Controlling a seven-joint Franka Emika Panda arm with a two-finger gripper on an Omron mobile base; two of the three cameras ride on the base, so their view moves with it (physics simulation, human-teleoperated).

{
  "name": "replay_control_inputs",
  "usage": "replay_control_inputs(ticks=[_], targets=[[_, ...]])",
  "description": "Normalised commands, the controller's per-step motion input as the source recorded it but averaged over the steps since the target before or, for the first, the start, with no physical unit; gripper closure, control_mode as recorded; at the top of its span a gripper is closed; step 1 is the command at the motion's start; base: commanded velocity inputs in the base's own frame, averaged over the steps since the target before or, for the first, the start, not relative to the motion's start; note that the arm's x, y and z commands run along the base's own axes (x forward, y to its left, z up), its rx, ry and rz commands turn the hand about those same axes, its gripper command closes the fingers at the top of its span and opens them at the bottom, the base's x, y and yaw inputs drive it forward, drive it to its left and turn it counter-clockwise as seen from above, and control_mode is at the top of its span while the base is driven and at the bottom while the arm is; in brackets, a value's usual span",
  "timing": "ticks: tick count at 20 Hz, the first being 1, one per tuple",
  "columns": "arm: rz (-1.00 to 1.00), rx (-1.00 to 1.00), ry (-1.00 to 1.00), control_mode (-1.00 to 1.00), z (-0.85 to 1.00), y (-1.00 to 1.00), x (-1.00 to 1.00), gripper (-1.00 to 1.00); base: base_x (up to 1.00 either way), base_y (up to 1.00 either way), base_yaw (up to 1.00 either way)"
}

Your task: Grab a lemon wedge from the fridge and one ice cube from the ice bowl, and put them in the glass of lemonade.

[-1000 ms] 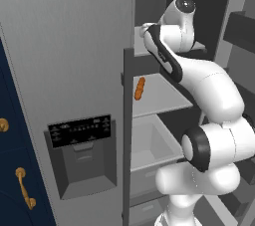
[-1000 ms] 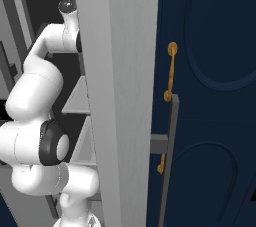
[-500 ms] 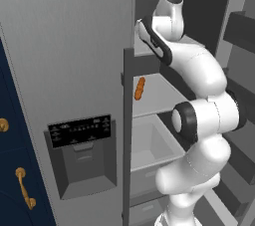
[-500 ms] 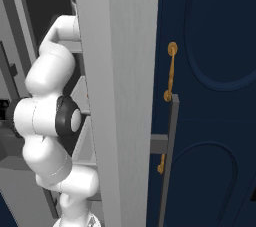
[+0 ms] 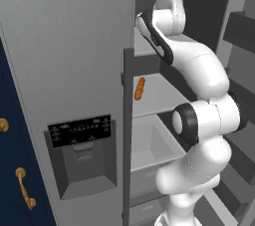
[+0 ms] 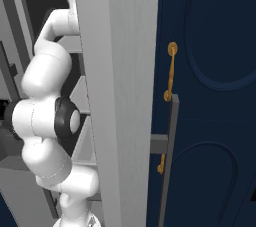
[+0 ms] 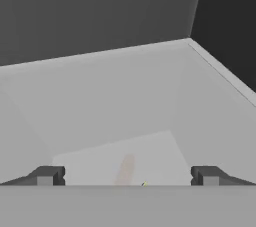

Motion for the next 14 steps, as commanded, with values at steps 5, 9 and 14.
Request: replay_control_inputs(ticks=[5, 9, 14], targets=[[-0.07, -0.02, -0.03, -1.00, -0.01, 0.01, -0.08, -1.00, 0.00, 0.00, 0.00], [-0.10, 0.00, 0.11, -1.00, 0.00, 0.08, -0.07, -1.00, 0.00, 0.00, 0.00], [-0.09, 0.00, 0.11, -1.00, 0.00, 0.12, -0.05, -1.00, 0.00, 0.00, 0.00]])
